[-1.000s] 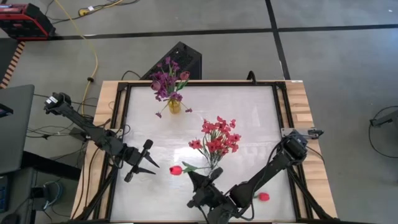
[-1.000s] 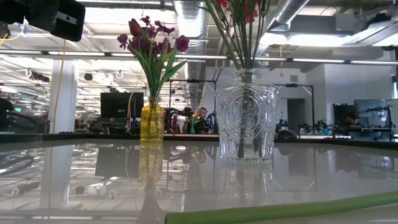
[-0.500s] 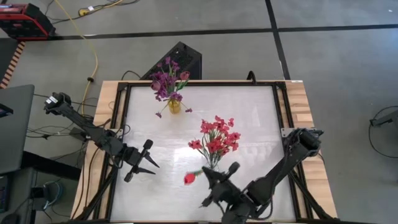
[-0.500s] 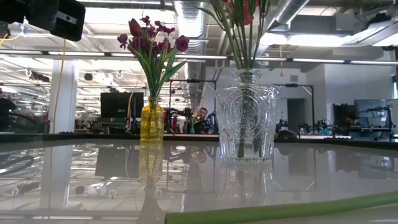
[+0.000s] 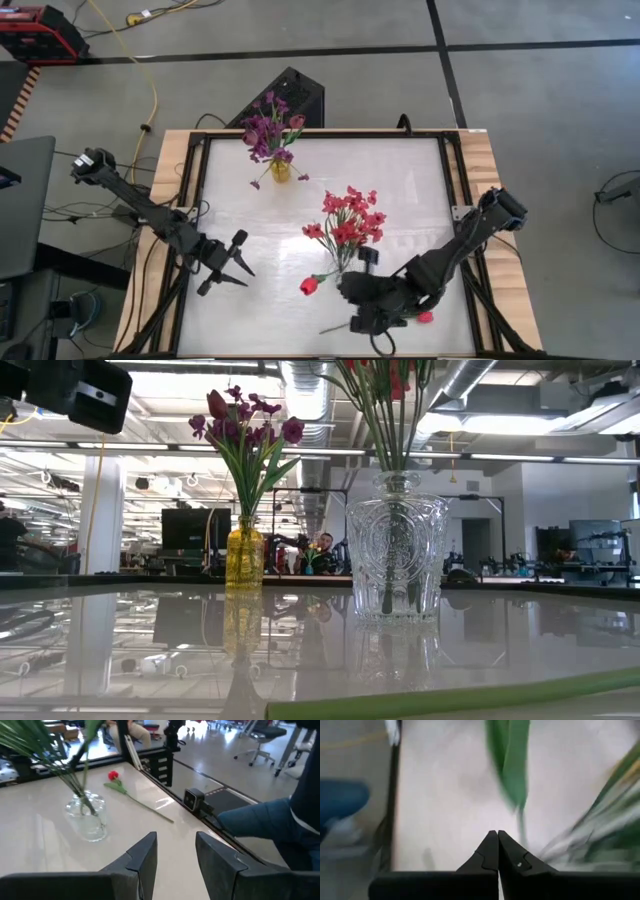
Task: Sort flowers into vase by color
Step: Put the red flower into the transparent vase
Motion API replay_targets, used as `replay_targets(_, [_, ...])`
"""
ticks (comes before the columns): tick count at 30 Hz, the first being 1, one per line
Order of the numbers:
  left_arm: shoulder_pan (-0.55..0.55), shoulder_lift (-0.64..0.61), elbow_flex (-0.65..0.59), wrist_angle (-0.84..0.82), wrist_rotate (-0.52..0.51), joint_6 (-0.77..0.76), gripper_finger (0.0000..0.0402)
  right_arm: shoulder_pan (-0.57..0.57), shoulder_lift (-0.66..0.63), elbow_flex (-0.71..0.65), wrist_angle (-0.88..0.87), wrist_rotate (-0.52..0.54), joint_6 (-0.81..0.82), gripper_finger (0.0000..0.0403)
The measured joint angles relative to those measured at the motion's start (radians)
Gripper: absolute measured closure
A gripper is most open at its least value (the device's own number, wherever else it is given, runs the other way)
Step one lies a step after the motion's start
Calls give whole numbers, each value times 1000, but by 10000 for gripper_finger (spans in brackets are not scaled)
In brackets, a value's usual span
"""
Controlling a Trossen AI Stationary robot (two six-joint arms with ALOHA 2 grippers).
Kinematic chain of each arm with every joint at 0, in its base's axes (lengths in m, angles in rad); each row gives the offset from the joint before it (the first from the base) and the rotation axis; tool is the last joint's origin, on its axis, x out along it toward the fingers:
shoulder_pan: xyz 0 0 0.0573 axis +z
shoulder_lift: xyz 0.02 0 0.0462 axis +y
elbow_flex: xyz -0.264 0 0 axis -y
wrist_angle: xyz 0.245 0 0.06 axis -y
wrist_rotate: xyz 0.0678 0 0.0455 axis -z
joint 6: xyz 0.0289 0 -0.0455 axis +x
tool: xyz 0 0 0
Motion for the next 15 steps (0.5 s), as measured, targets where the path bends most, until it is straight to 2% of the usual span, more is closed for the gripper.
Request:
replay_targets(3, [-16, 83, 0, 66, 0, 1, 278, 12, -6, 0, -105, -105, 132, 379])
replay_targets(7, [-23, 239, 0, 225, -13, 7, 278, 55, -4, 0, -197, -158, 279, 376])
replay_targets(12, [-23, 452, 0, 528, -134, 26, 278, 126, -3, 0, -209, -139, 404, 362])
replay_targets(15, [-23, 576, 0, 710, -137, 13, 278, 175, -3, -1, -227, -72, 486, 353])
